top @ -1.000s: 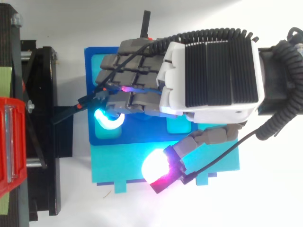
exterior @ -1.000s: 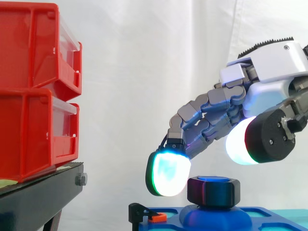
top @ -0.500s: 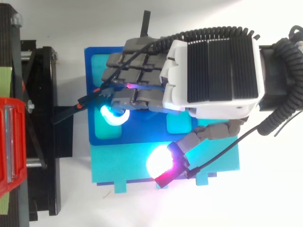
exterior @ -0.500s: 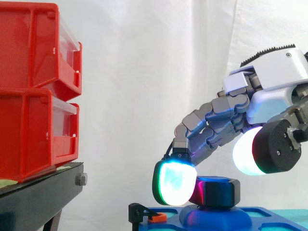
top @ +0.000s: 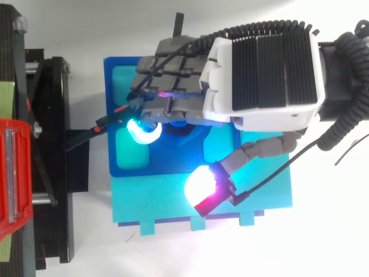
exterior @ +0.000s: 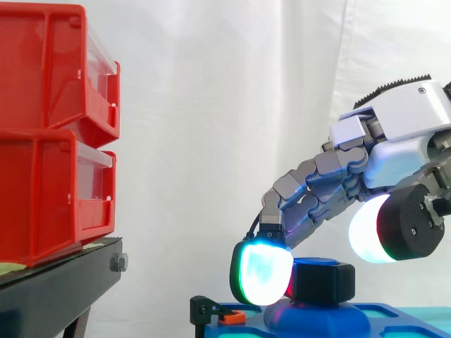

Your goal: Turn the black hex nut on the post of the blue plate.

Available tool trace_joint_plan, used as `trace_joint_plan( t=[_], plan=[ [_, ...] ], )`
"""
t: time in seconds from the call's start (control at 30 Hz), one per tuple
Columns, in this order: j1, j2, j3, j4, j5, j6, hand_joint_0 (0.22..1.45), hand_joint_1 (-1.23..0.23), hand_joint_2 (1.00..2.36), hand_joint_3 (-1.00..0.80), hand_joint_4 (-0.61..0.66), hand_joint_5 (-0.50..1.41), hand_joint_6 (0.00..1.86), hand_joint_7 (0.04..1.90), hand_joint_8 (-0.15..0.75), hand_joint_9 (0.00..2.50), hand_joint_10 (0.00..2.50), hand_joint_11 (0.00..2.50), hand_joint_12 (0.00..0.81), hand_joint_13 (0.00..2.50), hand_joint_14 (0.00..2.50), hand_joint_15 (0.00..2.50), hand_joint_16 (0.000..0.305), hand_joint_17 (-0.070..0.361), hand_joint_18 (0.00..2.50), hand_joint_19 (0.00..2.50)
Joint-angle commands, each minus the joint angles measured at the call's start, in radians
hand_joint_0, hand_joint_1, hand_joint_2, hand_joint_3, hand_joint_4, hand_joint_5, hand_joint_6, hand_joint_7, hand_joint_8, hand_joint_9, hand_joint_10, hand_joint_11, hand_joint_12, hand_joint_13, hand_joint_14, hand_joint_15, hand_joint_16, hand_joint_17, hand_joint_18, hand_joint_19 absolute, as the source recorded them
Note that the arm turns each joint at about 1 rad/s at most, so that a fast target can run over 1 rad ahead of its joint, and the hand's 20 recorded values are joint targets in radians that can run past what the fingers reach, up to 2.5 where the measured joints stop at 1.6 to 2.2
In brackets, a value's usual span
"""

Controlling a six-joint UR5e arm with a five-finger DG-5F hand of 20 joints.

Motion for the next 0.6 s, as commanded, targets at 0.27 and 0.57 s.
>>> trace_joint_plan(
  t=[0.27,0.57],
  plan=[
    [-0.028,-0.001,0.0,0.007,-0.035,0.0,0.46,-0.49,1.0,-0.5,0.24,-0.18,0.5,0.83,0.285,0.4,0.0,0.0,0.393,0.33,0.0,0.02,0.051,0.116,0.2,0.18],
    [-0.037,0.001,0.0,0.009,-0.054,-0.002,0.46,-0.49,1.0,-0.5,0.24,-0.18,0.5,0.83,0.284,0.4,0.0,0.0,0.392,0.33,0.0,0.02,0.051,0.115,0.2,0.18]
  ],
)
